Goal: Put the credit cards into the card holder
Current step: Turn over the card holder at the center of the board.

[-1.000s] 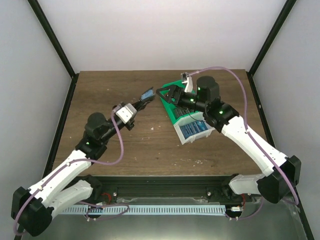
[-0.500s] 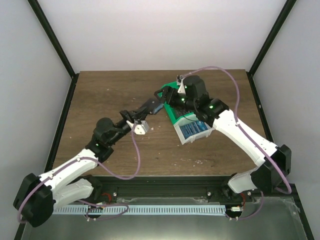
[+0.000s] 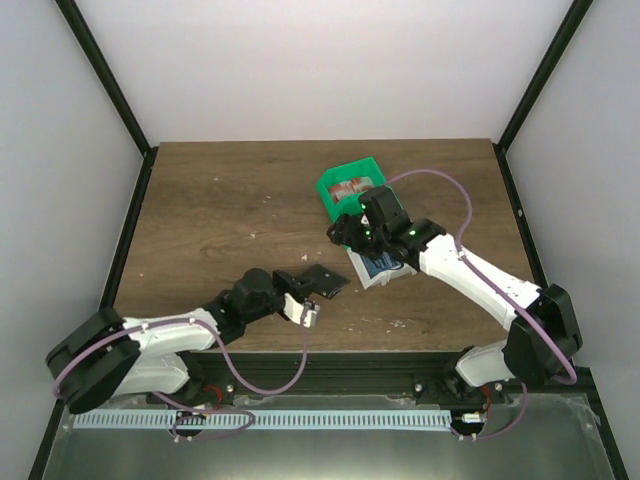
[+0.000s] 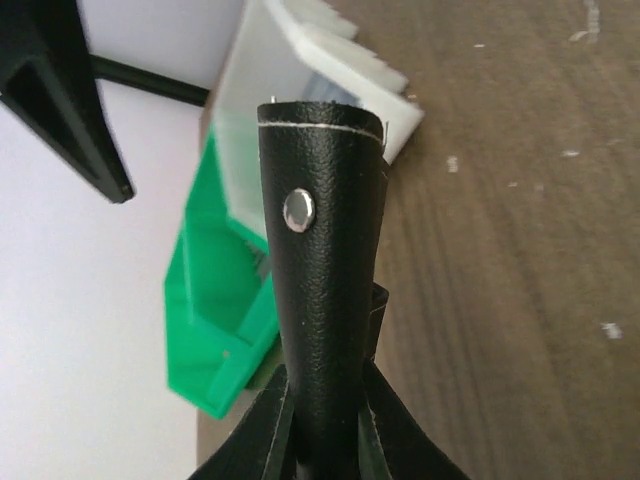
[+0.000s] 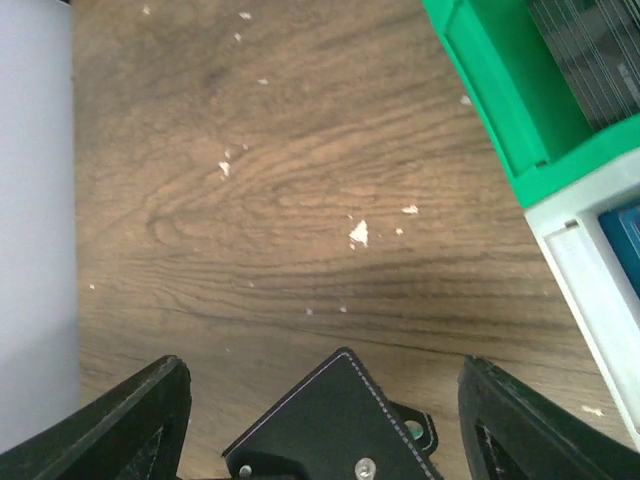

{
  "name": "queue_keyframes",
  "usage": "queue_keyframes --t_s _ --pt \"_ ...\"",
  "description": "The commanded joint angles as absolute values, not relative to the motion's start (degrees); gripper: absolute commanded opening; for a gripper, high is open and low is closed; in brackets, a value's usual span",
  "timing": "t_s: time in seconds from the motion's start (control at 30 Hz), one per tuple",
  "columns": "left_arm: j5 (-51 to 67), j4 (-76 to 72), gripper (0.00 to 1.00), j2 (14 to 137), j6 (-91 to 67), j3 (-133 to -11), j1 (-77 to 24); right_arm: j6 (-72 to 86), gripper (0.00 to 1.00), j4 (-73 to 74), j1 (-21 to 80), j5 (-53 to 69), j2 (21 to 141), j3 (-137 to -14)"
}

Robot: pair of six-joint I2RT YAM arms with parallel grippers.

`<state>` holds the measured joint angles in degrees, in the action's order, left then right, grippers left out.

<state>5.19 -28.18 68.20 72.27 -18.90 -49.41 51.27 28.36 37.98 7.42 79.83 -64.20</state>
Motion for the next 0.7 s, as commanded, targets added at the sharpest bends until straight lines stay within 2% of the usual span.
queue_keyframes --t_s 0.0,0.2,0.23,0.33,0.4,0.43,0.57,0.67 --pt "4.5 -32.86 0.01 74.72 74.66 -17.91 -52.21 50.97 0.73 27.91 38.15 8.95 79.25 -61.84" --pt "0.37 -42.82 0.0 85.89 75.61 -19.06 -54.53 50.97 0.7 27.33 38.16 11.01 80.31 -60.77" --pt "0.01 -43.35 0.02 86.63 75.68 -19.06 -54.77 50.97 0.7 27.15 38.16 11.13 80.39 -60.62" --pt "-0.18 -41.11 0.37 85.94 74.51 -19.11 -55.1 50.97 0.7 26.59 38.15 11.62 80.58 -60.21" --pt "-0.96 -37.57 0.66 84.1 72.97 -19.56 -55.15 50.97 0.69 26.39 38.2 12.0 80.85 -60.05" --pt "-1.23 -35.16 0.73 82.8 71.62 -20.1 -55.11 50.97 0.7 26.33 38.17 12.22 80.99 -60.03" --pt "-2.08 -20.26 0.83 76.86 64.66 -22.87 -55.11 50.97 0.69 25.88 38.15 12.59 81.91 -59.82" --pt "-3.11 -10.11 0.87 72.16 56.91 -25.2 -55.06 50.97 0.69 25.82 38.23 13.69 82.97 -59.33"
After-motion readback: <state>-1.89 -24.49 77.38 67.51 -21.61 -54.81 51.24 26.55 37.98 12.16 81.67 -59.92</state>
